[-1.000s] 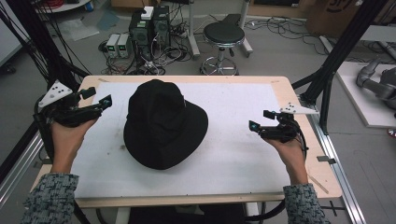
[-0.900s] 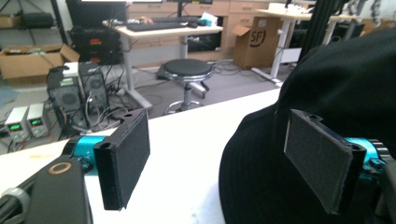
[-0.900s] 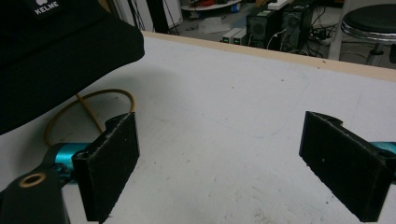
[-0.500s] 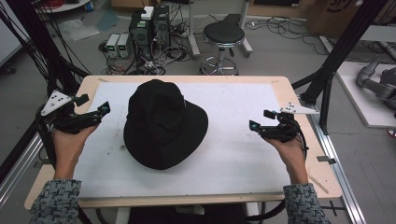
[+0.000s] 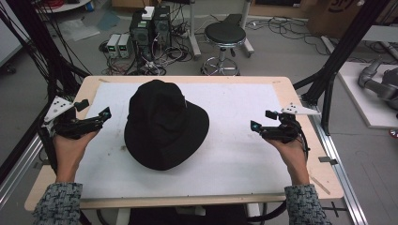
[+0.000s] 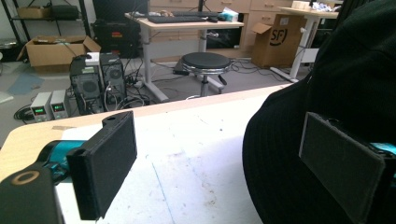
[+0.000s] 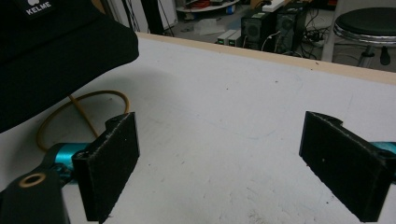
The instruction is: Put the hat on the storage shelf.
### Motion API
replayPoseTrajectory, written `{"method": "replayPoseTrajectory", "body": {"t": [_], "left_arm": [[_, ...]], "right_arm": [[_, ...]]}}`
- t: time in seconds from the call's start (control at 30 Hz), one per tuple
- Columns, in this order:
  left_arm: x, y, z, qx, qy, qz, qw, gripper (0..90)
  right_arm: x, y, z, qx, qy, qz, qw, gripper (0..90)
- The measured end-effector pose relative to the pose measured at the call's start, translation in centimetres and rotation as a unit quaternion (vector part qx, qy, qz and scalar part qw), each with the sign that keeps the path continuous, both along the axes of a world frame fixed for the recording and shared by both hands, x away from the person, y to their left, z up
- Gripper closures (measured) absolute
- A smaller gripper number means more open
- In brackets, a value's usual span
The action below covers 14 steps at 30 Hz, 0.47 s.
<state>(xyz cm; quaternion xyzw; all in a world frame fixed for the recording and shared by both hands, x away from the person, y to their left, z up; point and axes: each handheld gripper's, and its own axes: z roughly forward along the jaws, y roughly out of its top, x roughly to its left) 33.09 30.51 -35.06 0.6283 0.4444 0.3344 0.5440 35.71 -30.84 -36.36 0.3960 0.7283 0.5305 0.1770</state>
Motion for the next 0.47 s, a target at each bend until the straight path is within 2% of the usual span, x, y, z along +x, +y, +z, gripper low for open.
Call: {"method": "replayPoseTrajectory", "body": {"t": [0.47], "left_arm": [[0.13, -0.43, -0.24, 0.006, -0.003, 0.000, 1.0000, 11.6]], "right_arm": [[0.09, -0.09, -0.06, -0.001, 0.000, -0.002, 1.0000, 11.9]]}}
